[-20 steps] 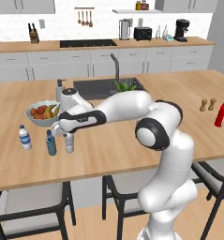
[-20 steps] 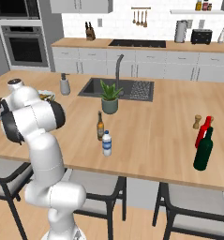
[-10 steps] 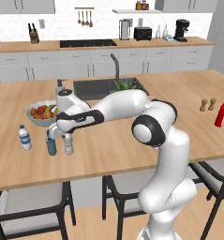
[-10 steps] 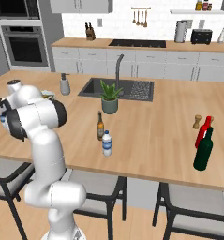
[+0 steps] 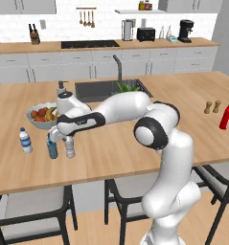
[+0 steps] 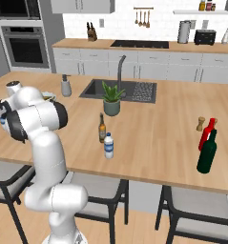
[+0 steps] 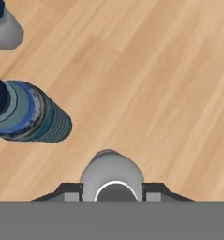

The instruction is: Move the plastic bottles in the middle to the plastics group, and the glass bottles in the middle to the glass group.

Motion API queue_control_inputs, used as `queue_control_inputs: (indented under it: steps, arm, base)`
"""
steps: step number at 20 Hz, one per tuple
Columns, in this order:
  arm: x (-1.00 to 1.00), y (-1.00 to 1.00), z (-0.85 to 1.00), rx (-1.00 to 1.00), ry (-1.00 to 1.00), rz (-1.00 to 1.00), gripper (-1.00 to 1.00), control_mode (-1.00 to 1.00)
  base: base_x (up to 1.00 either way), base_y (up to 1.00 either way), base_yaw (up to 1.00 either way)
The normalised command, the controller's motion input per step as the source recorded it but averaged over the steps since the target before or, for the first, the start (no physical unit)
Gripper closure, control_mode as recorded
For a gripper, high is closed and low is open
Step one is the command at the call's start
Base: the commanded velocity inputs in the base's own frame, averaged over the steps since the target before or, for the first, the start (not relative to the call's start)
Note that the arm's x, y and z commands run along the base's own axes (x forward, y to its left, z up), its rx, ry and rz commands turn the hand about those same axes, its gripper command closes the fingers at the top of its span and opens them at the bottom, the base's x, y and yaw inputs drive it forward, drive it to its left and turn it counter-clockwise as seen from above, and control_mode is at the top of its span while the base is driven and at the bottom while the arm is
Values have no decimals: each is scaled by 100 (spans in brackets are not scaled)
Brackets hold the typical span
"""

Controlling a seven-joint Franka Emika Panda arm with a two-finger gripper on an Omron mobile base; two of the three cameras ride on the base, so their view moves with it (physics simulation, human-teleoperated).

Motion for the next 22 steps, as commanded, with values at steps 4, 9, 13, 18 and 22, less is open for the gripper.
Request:
queue_control_inputs:
  steps: [4,9,13,18,22]
  arm:
    - [0,0,-1,0,0,0,-100,-100]
    - [0,0,0,0,0,0,-100,-100]
    - [0,0,6,0,-1,0,-100,-100]
    - [-5,0,20,-1,-1,0,-100,-100]
    - [-26,-20,31,0,0,0,-100,-100]
  base:
    - [0,0,0]
    - [0,0,0]
    - [0,0,0]
    - [0,0,0]
    - [0,0,0]
